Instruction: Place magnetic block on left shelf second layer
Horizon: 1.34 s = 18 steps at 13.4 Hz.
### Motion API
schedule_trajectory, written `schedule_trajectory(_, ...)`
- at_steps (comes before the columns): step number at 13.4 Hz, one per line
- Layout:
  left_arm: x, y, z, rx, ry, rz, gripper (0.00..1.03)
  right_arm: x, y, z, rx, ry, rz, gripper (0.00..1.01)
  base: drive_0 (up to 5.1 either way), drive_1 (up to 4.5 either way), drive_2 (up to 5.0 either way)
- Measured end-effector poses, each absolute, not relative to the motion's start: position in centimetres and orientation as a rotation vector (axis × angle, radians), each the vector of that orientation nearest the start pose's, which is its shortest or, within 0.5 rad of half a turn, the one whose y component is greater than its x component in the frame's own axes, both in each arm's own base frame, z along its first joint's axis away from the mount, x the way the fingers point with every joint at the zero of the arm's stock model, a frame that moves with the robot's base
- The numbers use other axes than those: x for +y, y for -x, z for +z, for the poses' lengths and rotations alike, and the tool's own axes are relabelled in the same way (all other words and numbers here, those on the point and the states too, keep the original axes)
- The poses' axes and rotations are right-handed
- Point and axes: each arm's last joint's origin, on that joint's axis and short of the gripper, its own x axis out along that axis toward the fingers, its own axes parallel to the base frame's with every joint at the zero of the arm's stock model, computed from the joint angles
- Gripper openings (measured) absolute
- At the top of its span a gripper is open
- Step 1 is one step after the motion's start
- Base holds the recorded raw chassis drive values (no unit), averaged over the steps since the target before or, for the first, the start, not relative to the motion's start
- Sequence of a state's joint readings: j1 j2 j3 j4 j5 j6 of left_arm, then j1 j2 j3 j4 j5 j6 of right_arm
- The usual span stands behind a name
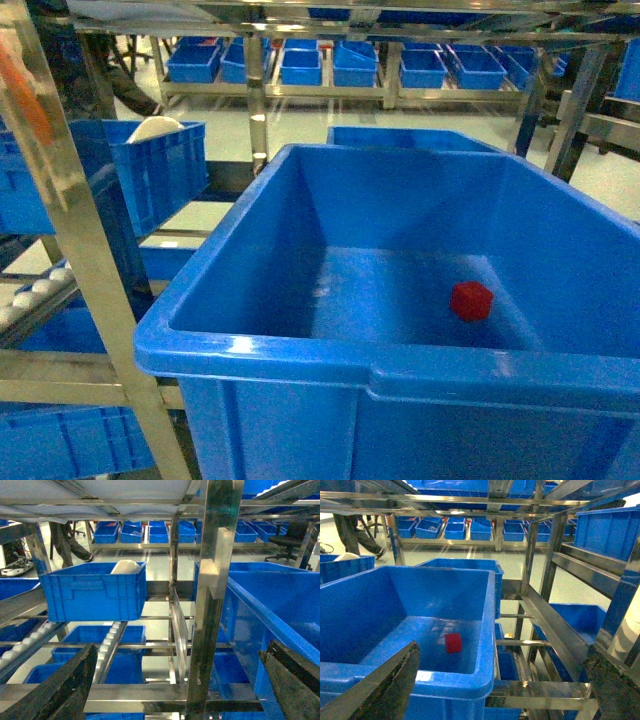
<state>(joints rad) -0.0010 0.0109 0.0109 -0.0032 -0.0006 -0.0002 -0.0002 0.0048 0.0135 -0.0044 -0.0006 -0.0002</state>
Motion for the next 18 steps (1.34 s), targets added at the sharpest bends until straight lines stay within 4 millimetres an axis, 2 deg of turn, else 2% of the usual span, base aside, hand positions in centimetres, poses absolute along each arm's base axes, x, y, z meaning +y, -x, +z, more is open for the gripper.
schedule_trajectory(18,-0.01,-9.77,16.61,0.003,0.000,0.000,0.98,0.00,-9.72,16.73,-0.004,0.000,0.000,0.98,0.0,0.00,0.0)
